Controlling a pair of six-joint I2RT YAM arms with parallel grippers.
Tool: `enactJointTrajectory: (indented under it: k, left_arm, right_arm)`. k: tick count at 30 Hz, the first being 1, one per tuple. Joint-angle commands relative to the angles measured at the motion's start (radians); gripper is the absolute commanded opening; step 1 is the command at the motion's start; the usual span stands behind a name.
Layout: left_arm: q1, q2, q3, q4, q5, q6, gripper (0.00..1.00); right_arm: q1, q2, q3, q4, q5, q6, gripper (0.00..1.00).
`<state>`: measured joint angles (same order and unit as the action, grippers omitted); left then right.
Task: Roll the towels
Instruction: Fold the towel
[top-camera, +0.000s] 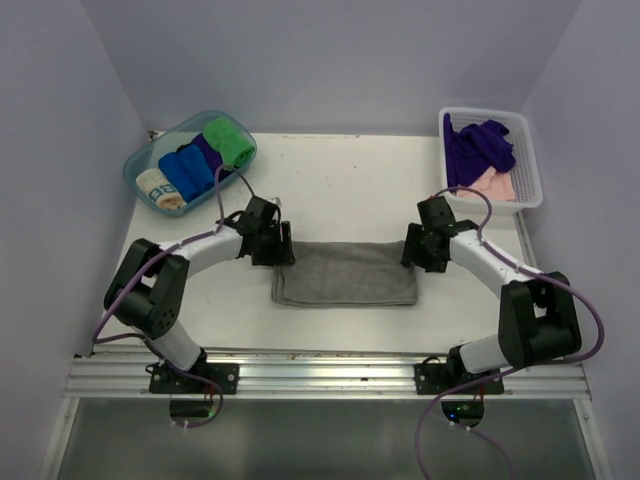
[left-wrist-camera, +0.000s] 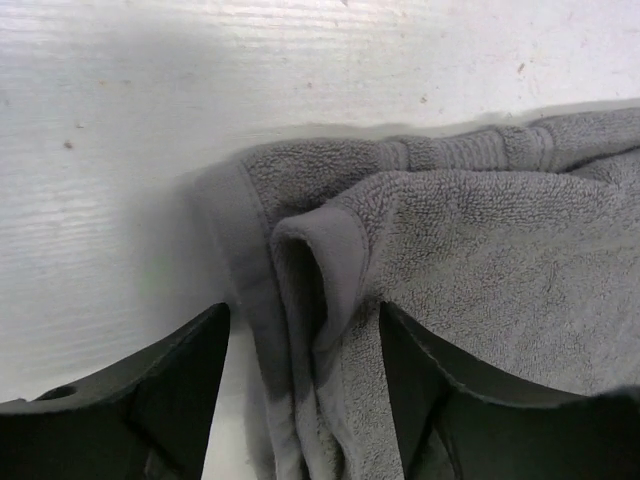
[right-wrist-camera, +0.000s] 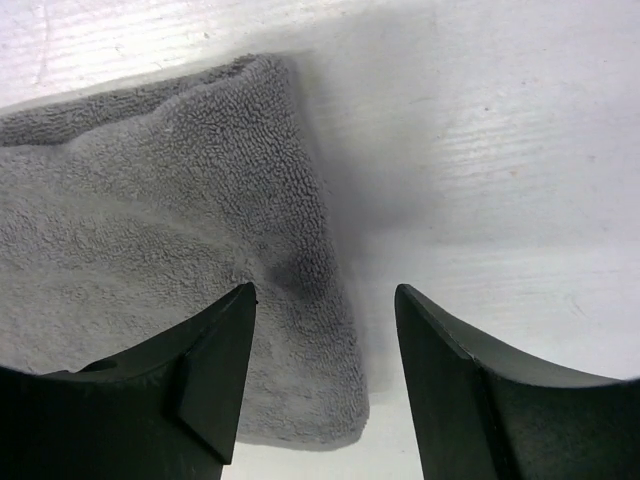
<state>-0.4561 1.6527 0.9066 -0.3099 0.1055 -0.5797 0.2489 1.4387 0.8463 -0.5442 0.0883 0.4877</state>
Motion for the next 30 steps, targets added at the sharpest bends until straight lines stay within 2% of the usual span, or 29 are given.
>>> enactJointTrajectory:
  k: [1,3,6,7,9,10,12,18,23,30]
  left_arm:
    - [0.007,-0.040,0.046,-0.090,-0.090,0.030,0.68]
    - [0.008,-0.077,0.067,-0.115,-0.101,0.034,0.69]
    - [0.007,-0.120,0.092,-0.130,-0.125,0.027,0.67]
    - [0.007,-0.128,0.098,-0.130,-0.119,0.024,0.62]
    - [0.002,-0.137,0.109,-0.106,-0.080,0.015,0.54]
    - [-0.006,-0.136,0.110,-0.091,-0.058,0.009,0.52]
    - [-0.016,-0.111,0.121,-0.054,-0.011,0.003,0.51]
    - [-0.036,-0.012,0.146,-0.003,-0.033,0.009,0.51]
    - [-0.030,0.104,0.213,-0.098,-0.101,0.014,0.49]
    - [-0.010,0.143,0.210,-0.101,-0.142,0.017,0.49]
  right_arm:
    - [-0.003,-0.027,0.073,-0.088,0.051,-0.052,0.62]
    - [-0.003,-0.047,0.080,-0.079,0.057,-0.049,0.61]
    - [-0.003,-0.067,0.094,-0.057,0.024,-0.038,0.47]
    - [-0.003,-0.064,0.100,-0.045,0.018,-0.032,0.36]
    - [-0.002,-0.035,0.115,-0.031,-0.013,-0.031,0.23]
    - [-0.002,-0.023,0.119,-0.013,-0.024,-0.031,0.07]
    - [0.000,0.032,0.143,0.006,-0.054,-0.029,0.00]
    - [-0.002,0.165,0.212,0.069,-0.075,-0.021,0.00]
    - [-0.003,0.296,0.261,0.078,-0.010,0.009,0.00]
    - [-0.003,0.310,0.168,0.084,0.028,0.026,0.00]
